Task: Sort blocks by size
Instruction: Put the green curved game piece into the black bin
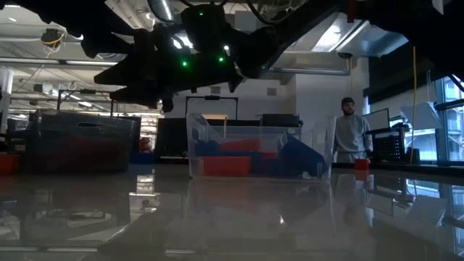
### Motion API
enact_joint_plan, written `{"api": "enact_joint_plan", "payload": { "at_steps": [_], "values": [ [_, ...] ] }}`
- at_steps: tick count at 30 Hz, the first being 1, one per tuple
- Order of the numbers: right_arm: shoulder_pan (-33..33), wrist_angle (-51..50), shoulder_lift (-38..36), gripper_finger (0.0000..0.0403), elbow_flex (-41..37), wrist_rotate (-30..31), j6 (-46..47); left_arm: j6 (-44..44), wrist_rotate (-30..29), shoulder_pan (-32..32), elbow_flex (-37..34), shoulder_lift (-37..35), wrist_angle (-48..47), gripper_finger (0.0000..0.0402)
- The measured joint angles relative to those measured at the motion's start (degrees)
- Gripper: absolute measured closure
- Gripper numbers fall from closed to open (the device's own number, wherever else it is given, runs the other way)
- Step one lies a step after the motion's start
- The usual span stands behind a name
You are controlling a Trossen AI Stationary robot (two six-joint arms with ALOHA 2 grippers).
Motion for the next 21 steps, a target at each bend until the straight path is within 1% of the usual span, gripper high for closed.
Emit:
{"api": "enact_joint_plan", "payload": {
  "at_steps": [3, 7, 14, 16, 21],
  "values": [
    [0.02, -0.76, -0.59, 0.0132, 0.0, -1.02, -0.11, -0.03, 0.0, 0.0, 0.0, 0.0, 0.01, 0.0137],
    [-0.17, -7.37, -2.67, 0.014, 0.0, -1.72, -2.12, -0.36, 0.02, 0.0, 0.0, 0.0, 0.07, 0.0137],
    [-1.34, -22.12, -9.27, 0.0159, -0.02, 5.81, -9.53, -0.71, 0.0, 0.0, -0.02, -0.02, 0.13, 0.0137],
    [-1.38, -26.29, -11.41, 0.0162, -0.02, 6.22, -12.8, -0.69, 0.02, 0.0, -0.02, -0.01, 0.13, 0.0137],
    [-1.2, -35.78, -16.06, 0.0163, -0.02, 6.04, -15.34, -0.51, 0.02, 0.0, -0.02, 0.0, 0.09, 0.0137]
  ]
}}
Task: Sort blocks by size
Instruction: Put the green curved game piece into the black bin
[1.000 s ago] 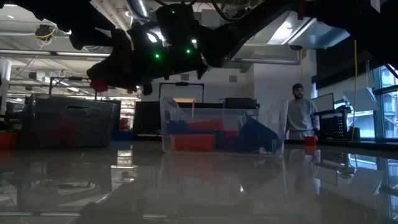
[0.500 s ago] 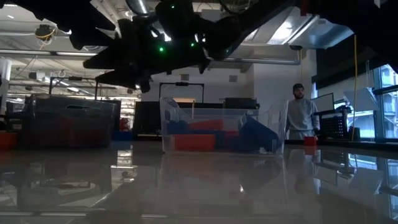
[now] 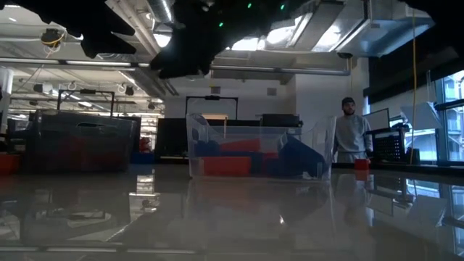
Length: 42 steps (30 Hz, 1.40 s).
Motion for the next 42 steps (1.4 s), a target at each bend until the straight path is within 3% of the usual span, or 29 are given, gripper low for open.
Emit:
{"api": "enact_joint_plan", "payload": {
  "at_steps": [11, 18, 22, 27, 31, 37, 42],
  "values": [
    [0.35, -10.71, -6.56, 0.0164, -0.51, -4.84, -2.55, 0.92, 0.0, 0.0, -0.02, -0.02, -0.09, 0.0137],
    [0.39, -13.64, -15.69, 0.0164, -11.23, -4.42, 0.59, 1.68, 0.0, 0.0, -0.02, 0.0, -0.09, 0.0137],
    [2.03, -14.31, -24.5, 0.0164, -20.45, -0.24, 5.97, 1.66, -0.01, 0.0, -0.68, 0.1, 0.27, 0.0137],
    [6.43, -22.26, -36.3, 0.0164, -30.43, 7.63, 14.1, 1.7, -0.33, 0.0, -0.72, 0.37, 0.44, 0.0137],
    [11.67, -30.05, -42.82, 0.0164, -35.3, 8.56, 23.97, 1.73, -0.5, 0.0, -0.72, 0.35, 0.59, 0.0137],
    [19.79, -31.63, -46.22, 0.0164, -39.5, 8.91, 35.42, 1.95, -0.57, 0.0, -0.72, 0.44, 0.66, 0.0137],
    [22.3, -35.71, -45.9, 0.0164, -40.26, 9.05, 41.88, 3.1, -0.65, 0.0, -0.7, 0.53, 2.29, 0.0137]
  ]
}}
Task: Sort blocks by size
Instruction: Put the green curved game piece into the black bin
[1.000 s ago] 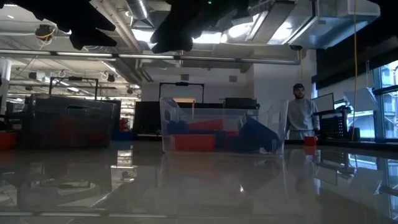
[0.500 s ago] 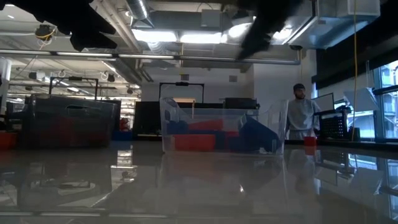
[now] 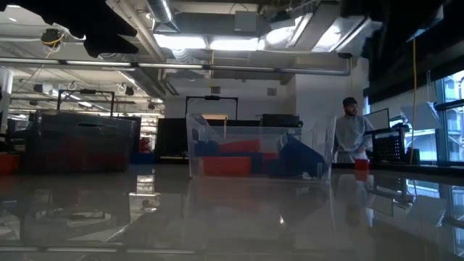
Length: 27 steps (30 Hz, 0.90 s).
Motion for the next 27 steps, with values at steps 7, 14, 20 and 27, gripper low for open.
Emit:
{"api": "enact_joint_plan", "payload": {
  "at_steps": [7, 14, 20, 27],
  "values": [
    [2.47, -9.02, 0.03, 0.0164, -4.15, -0.17, 14.98, 0.05, 0.0, 0.0, 0.0, 0.12, 0.67, 0.0137],
    [7.85, -9.12, 0.07, 0.0164, -8.01, -8.61, 31.01, 0.03, 0.0, 0.0, 0.0, 0.1, 0.7, 0.0137],
    [13.86, -8.42, 0.4, 0.0164, -8.22, -10.55, 38.29, 0.0, 0.0, 0.0, 0.0, 0.12, 0.7, 0.0137],
    [24.9, -6.74, 2.66, 0.0164, -8.24, -11.53, 42.87, 0.38, 0.01, 0.0, 0.02, 0.1, 0.7, 0.0137]
  ]
}}
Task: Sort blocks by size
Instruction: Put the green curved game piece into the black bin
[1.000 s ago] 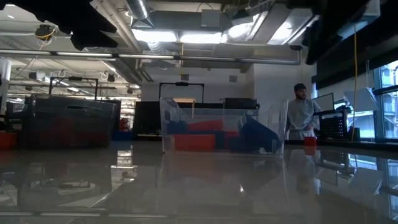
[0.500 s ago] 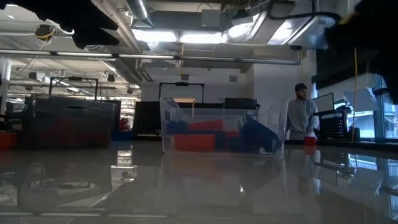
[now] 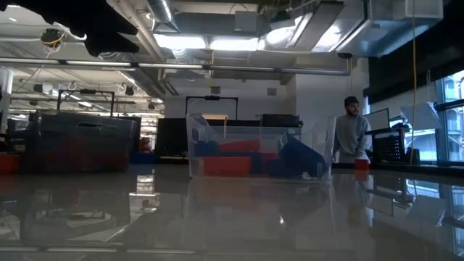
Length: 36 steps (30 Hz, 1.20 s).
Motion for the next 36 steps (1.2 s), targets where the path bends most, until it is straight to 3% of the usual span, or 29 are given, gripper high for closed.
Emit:
{"api": "enact_joint_plan", "payload": {
  "at_steps": [8, 17, 27, 36],
  "values": [
    [11.32, 0.7, 4.21, 0.0164, -0.02, -0.57, 0.79, 0.44, 0.01, 0.0, 0.0, 0.02, -0.68, 0.0137],
    [15.98, 1.48, 9.66, 0.0164, 0.0, 2.27, -1.48, 0.64, 0.01, 0.0, 0.0, 0.02, -0.61, 0.0137],
    [13.65, 4.34, 14.59, 0.0164, 0.26, 4.9, -5.59, 1.25, 0.02, 0.0, 0.0, 0.26, -0.15, 0.0137],
    [2.89, 4.38, 15.02, 0.0164, 0.2, 14.33, -11.73, 1.04, 0.03, 0.0, 0.02, 2.18, 0.11, 0.0137]
  ]
}}
